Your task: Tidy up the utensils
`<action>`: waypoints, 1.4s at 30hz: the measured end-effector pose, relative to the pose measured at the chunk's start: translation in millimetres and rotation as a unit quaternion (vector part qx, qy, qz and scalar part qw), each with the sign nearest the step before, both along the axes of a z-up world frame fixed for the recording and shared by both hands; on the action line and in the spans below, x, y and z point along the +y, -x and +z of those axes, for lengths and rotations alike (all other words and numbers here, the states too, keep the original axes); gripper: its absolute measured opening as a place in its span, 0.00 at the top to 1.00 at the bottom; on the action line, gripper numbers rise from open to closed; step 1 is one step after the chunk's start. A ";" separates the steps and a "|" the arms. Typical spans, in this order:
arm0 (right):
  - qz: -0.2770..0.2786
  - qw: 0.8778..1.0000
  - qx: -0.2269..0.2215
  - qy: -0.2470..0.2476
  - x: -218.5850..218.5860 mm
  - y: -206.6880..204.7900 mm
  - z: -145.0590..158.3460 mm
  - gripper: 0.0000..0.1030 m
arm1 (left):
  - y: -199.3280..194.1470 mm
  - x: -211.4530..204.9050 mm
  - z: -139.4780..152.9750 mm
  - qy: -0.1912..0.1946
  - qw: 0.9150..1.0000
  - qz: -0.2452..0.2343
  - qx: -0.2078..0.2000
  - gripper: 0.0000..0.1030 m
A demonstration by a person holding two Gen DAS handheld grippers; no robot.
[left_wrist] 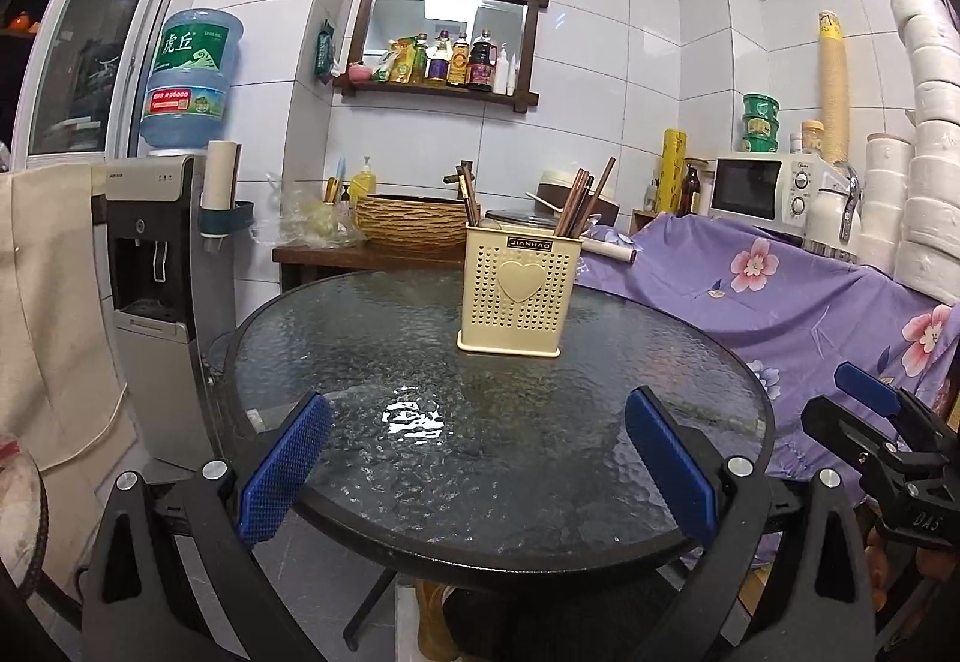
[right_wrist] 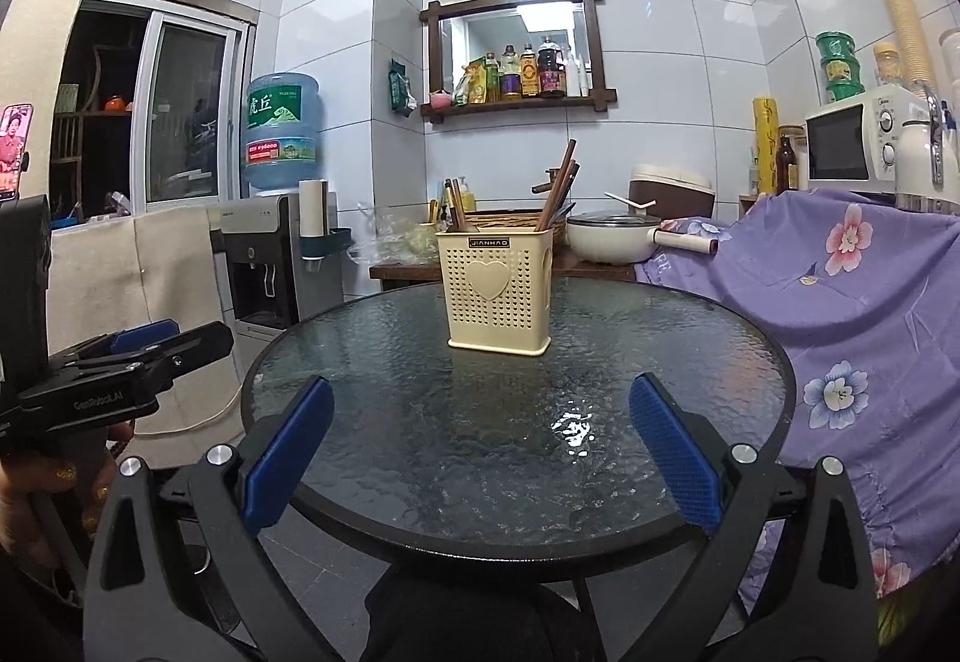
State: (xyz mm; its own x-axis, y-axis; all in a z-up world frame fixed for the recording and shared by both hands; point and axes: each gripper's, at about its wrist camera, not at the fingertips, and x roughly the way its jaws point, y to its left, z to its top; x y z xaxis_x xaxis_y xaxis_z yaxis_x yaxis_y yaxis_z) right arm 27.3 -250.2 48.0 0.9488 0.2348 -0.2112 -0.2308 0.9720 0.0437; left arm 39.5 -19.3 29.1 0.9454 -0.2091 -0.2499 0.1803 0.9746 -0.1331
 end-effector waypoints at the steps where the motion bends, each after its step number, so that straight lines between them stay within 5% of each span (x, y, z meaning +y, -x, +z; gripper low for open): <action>1: -0.001 1.000 -0.001 0.000 -0.1 -0.4 0.4 0.06 | 0.3 1.4 -0.2 0.001 1.000 0.000 -0.001 0.06; 42: 0.006 1.000 0.015 -0.008 3.7 -2.3 -5.8 0.06 | 2.3 1.6 2.0 -0.011 1.000 0.015 0.001 0.06</action>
State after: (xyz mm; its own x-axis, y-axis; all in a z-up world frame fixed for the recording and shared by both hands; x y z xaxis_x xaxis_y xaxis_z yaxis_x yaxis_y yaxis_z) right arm 29.6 -246.4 42.1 0.9393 0.2497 -0.2354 -0.2410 0.9683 0.0656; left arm 37.2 -17.7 31.0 0.9507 -0.1759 -0.2555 0.1514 0.9820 -0.1126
